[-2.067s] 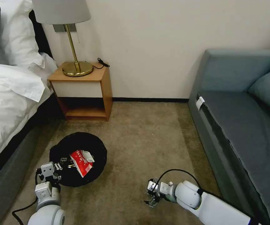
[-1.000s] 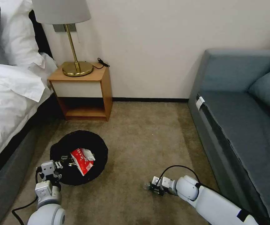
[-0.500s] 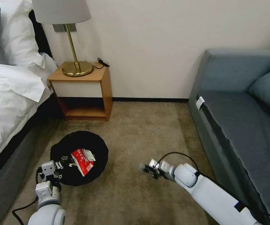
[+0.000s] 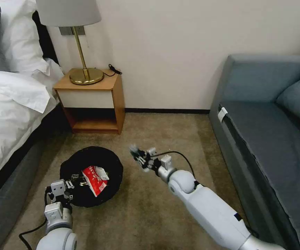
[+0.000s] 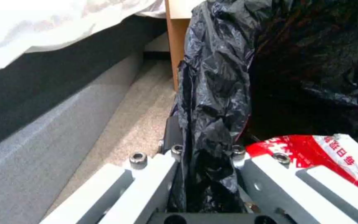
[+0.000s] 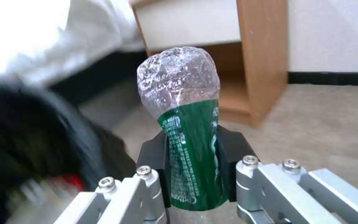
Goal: Pick up the trash bin, then pick up the garbage on the floor and place it into the trash bin.
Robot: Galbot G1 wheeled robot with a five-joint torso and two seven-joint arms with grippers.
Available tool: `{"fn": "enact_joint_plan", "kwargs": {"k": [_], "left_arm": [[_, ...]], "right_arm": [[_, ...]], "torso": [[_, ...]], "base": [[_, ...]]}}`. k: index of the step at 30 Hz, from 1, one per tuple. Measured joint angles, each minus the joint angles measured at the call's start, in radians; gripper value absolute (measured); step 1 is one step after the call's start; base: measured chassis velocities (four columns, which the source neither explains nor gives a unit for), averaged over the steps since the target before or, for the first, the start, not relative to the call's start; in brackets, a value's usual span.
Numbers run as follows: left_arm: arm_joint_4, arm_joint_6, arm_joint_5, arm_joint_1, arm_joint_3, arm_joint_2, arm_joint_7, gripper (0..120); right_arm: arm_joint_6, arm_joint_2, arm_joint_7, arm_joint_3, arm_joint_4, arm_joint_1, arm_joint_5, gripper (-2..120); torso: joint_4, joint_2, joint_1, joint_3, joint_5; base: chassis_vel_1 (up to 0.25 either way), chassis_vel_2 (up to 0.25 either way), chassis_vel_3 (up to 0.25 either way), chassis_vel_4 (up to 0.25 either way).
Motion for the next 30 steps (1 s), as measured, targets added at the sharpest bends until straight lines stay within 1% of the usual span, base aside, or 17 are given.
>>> {"fn": "enact_joint_plan", "kwargs": {"k": [2, 4, 7, 13, 17, 19, 22, 24, 25, 28, 29, 30], "left_arm": [[0.000, -0.002, 0.007, 0.001, 0.004, -0.005, 0.000, 1], [0.001, -0.003, 0.008, 0.000, 0.004, -0.006, 0.000, 1], [0.003, -0.004, 0.011, -0.002, 0.005, -0.010, -0.001, 1], [0.008, -0.005, 0.014, -0.003, 0.006, -0.013, -0.002, 1], [0.017, -0.010, 0.018, -0.003, 0.009, -0.017, -0.002, 1], [0.018, -0.010, 0.019, -0.004, 0.012, -0.018, -0.002, 1], [0.017, -0.010, 0.021, -0.007, 0.014, -0.019, -0.002, 1], [0.008, -0.008, 0.021, -0.008, 0.016, -0.019, -0.002, 1], [0.008, -0.008, 0.021, -0.008, 0.016, -0.019, -0.002, 1], [0.001, -0.008, 0.020, -0.004, 0.018, -0.019, -0.002, 1], [0.001, -0.008, 0.020, -0.004, 0.018, -0.019, -0.002, 1], [-0.002, -0.007, 0.020, -0.002, 0.018, -0.019, -0.002, 1]], "right_arm": [[0.040, 0.032, 0.014, -0.004, 0.003, -0.002, 0.056, 25], [0.048, 0.038, 0.015, -0.005, 0.005, -0.003, 0.074, 25], [0.073, 0.056, 0.013, -0.016, 0.035, -0.005, 0.166, 25], [0.078, 0.062, 0.000, -0.030, 0.087, -0.014, 0.218, 25], [0.066, 0.067, -0.008, -0.036, 0.146, -0.036, 0.260, 25], [0.059, 0.066, -0.015, -0.042, 0.158, -0.042, 0.258, 25], [0.052, 0.064, -0.026, -0.063, 0.162, -0.058, 0.220, 25], [0.053, 0.059, -0.041, -0.100, 0.143, -0.085, 0.146, 25], [0.053, 0.059, -0.041, -0.100, 0.143, -0.085, 0.146, 25], [0.063, 0.060, -0.043, -0.130, 0.119, -0.108, 0.048, 25], [0.063, 0.060, -0.043, -0.130, 0.119, -0.108, 0.048, 25], [0.066, 0.062, -0.040, -0.144, 0.112, -0.117, 0.007, 25]], "torso": [[0.0001, 0.000, 0.000, 0.000, 0.0000], [0.0001, 0.000, 0.000, 0.000, 0.0001], [0.0000, 0.000, 0.000, 0.000, 0.0001], [-0.0001, 0.000, 0.000, 0.000, 0.0004], [0.0000, 0.000, 0.000, 0.000, 0.0005], [-0.0001, 0.000, 0.000, 0.000, 0.0002], [-0.0001, 0.000, 0.000, 0.000, 0.0004], [-0.0001, 0.000, 0.000, 0.000, 0.0004], [-0.0001, 0.000, 0.000, 0.000, 0.0004], [-0.0001, 0.000, 0.000, 0.000, 0.0004], [-0.0001, 0.000, 0.000, 0.000, 0.0004], [-0.0001, 0.000, 0.000, 0.000, 0.0004]], "base": [[0.000, 0.000, 0.000, 0.000], [0.000, 0.000, 0.000, 0.000], [0.000, 0.000, 0.000, 0.000], [0.000, 0.000, 0.000, 0.000], [0.000, 0.000, 0.000, 0.000], [0.000, 0.000, 0.000, 0.000], [0.000, 0.000, 0.000, 0.000], [0.000, 0.000, 0.000, 0.000], [0.000, 0.000, 0.000, 0.000], [0.000, 0.000, 0.000, 0.000], [0.000, 0.000, 0.000, 0.000], [0.000, 0.000, 0.000, 0.000]]}}
